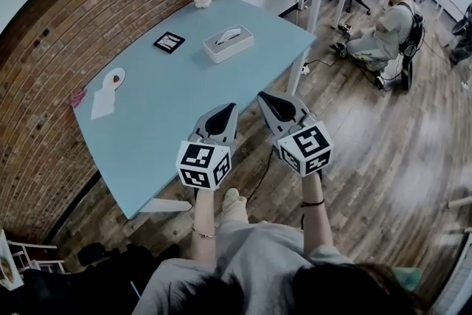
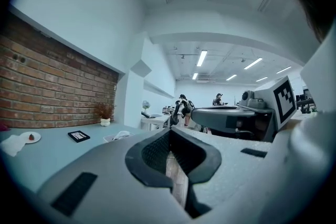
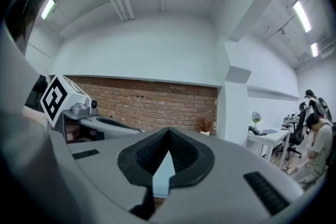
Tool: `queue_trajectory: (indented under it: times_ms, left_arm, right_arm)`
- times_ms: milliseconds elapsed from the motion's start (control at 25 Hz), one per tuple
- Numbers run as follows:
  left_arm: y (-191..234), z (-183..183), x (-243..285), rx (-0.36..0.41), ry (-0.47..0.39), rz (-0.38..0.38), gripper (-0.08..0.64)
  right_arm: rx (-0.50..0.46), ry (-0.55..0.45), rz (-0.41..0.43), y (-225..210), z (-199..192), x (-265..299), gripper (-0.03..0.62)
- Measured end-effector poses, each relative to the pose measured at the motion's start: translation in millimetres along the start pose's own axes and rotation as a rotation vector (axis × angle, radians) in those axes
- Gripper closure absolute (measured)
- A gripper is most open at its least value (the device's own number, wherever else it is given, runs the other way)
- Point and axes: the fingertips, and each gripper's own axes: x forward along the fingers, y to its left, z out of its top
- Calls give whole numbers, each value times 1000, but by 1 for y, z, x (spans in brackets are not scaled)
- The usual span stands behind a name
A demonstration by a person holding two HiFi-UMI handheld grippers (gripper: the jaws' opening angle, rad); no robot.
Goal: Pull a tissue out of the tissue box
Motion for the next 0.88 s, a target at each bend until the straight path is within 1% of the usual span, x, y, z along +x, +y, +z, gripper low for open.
queue_trajectory:
  times_ms: [120, 360, 600, 760, 880]
  left_arm:
    - [8, 3, 12, 0, -2, 14, 557]
    - [29, 6, 38, 8, 10, 5, 557]
    - [52, 15, 68, 29, 12, -37, 557]
    - [73, 15, 87, 19, 17, -56, 557]
    - [90, 14, 102, 10, 27, -72, 557]
  right_arm:
    - [-5, 7, 12, -9, -2, 11, 594]
    - [0, -3, 10, -29, 1, 41, 594]
    - [12, 0, 3, -50, 5, 77, 594]
    - [-6, 27, -16, -64, 0, 104, 594]
    - [15, 36, -30, -73, -5, 127, 594]
